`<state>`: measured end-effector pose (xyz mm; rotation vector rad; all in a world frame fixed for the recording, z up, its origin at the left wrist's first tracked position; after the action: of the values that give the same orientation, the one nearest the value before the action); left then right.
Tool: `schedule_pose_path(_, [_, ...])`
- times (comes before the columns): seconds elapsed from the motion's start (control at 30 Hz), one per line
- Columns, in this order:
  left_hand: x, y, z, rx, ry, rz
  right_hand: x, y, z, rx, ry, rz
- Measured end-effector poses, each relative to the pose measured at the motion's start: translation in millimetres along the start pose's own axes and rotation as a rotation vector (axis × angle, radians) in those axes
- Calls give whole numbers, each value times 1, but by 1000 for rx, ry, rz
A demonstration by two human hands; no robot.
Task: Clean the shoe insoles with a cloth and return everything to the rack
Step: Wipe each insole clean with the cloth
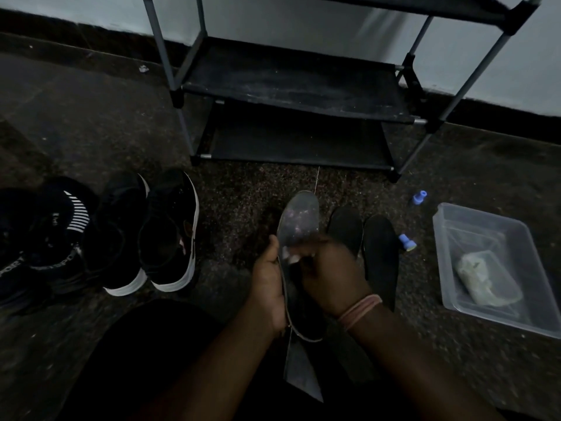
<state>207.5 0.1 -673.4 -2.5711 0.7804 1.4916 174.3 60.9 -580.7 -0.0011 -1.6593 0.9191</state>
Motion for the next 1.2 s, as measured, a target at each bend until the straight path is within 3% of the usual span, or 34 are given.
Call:
schedule_pose_path(0.13, [5, 4, 4, 27, -25, 19, -11, -20, -4, 43, -140, 39])
schedule_pose_path(0.3, [1, 2, 0, -16, 19, -46, 15, 13, 3, -91, 76, -127])
schedule_pose_path(0.37, [0, 2, -2, -11, 30, -25, 6, 6, 2, -85, -5, -227])
schedule_pose_path(0.5, [-1, 11, 0, -34, -12, -73, -16, -23, -8, 32, -242, -20])
schedule_pose_path(0.6, [-5, 16, -3, -69, -2, -95, 1, -9, -4, -33, -141, 22])
schedule_pose_path(0.7, [0, 17, -2, -77, 49, -81, 9, -3, -4, -61, -20, -88])
schedule_pose_path(0.9, [-2, 21, -7, -109, 50, -92, -5, -33, -12, 21, -176, 138])
schedule_pose_path(1.07, [-11, 15, -7, -65, 3, -6, 8, -3, -3, -89, 33, -207])
schedule_pose_path(1.13, [-11, 12, -8, -36, 1, -6, -9, -18, -7, -51, -60, -235])
schedule_pose_path(1.2, [-9, 16, -7, -49, -2, -48, -15, -37, -13, -14, -176, -68])
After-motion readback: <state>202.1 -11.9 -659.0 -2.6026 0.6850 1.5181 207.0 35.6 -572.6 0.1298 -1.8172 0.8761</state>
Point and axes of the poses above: each hand's wrist, its own z-axis towards the middle knuckle, its own x-axis out of the back of the hand, y = z × x, the point moved 6 cm from there along z, towards the middle knuckle, and after that the axes turned 4 degrees about x, right-handed, at the moved point
